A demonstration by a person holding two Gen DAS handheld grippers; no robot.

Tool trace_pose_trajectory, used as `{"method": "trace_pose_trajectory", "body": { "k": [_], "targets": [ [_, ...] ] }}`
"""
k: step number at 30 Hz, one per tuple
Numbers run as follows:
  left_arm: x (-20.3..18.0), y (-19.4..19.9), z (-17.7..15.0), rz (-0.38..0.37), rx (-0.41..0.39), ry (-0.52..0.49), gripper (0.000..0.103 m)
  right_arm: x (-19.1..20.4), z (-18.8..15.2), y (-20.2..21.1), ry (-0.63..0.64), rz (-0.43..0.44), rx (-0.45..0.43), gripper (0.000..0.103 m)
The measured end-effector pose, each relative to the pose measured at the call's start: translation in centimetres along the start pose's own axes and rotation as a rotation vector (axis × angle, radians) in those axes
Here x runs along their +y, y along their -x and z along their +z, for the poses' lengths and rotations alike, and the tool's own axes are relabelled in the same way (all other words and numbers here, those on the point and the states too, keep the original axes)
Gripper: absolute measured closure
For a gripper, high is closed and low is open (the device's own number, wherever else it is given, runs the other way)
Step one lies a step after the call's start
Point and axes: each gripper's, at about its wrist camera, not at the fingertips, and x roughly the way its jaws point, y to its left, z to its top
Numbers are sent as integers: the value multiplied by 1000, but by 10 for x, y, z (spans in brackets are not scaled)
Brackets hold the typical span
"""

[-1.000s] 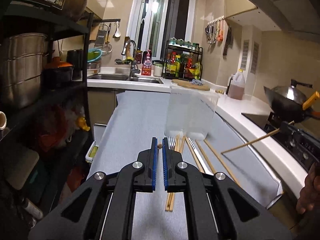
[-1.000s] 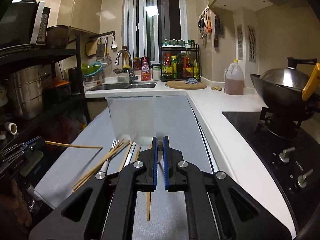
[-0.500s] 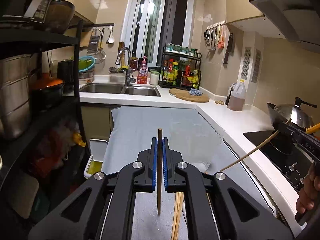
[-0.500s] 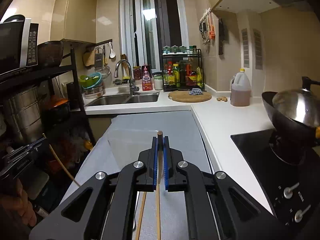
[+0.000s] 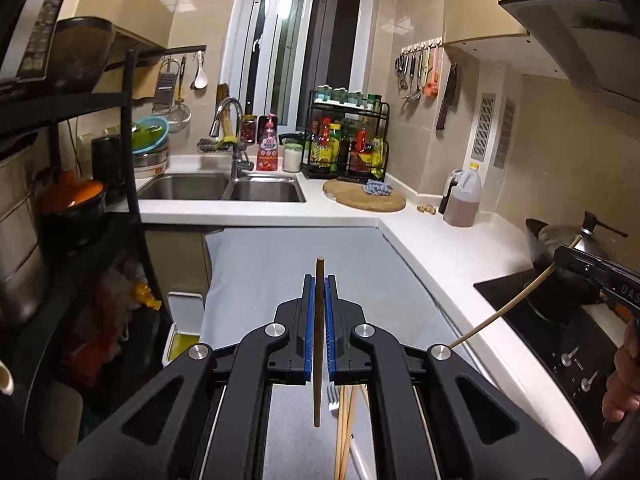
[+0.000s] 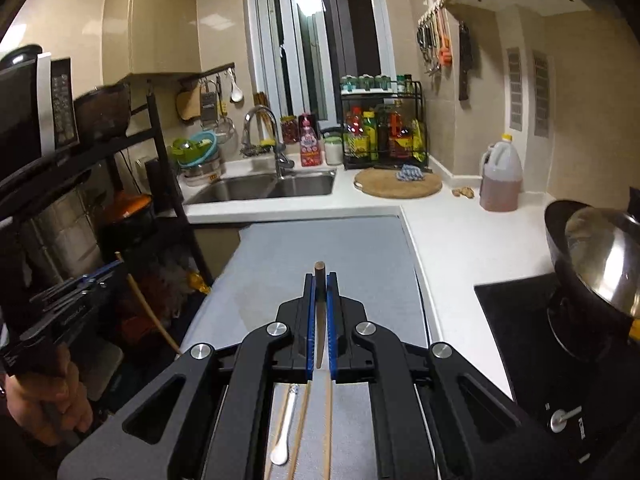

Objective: Organize utensils
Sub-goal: 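Carry both held chopsticks up over the clear plastic cup, then open both tools to drop the chopsticks into the cup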

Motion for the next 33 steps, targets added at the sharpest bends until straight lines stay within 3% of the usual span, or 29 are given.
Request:
{"method": "trace_pose_trajectory", "body": {
  "k": [7,12,20,26,32,33],
  "targets": [
    [-19,-1,70,-37,-84,-15,98,9,54,-3,20,39,-67,98],
    [-29,-24,90,-48,-125,-21,98,11,57,-34,26,38,-40,98],
    [-30,-92,53,-74,-32,-13,98,5,24,-84,29,47,13,98],
    [-25,-116,22,-75,38,-4,98,0,-5,-113,26,35,62,97],
    [-23,-118,6,-67,79,-2,95,-4,-23,-130,27,8,116,86],
    [-22,-113,6,-68,73,2,92,-4,-24,-129,31,-6,117,79]
  ]
}}
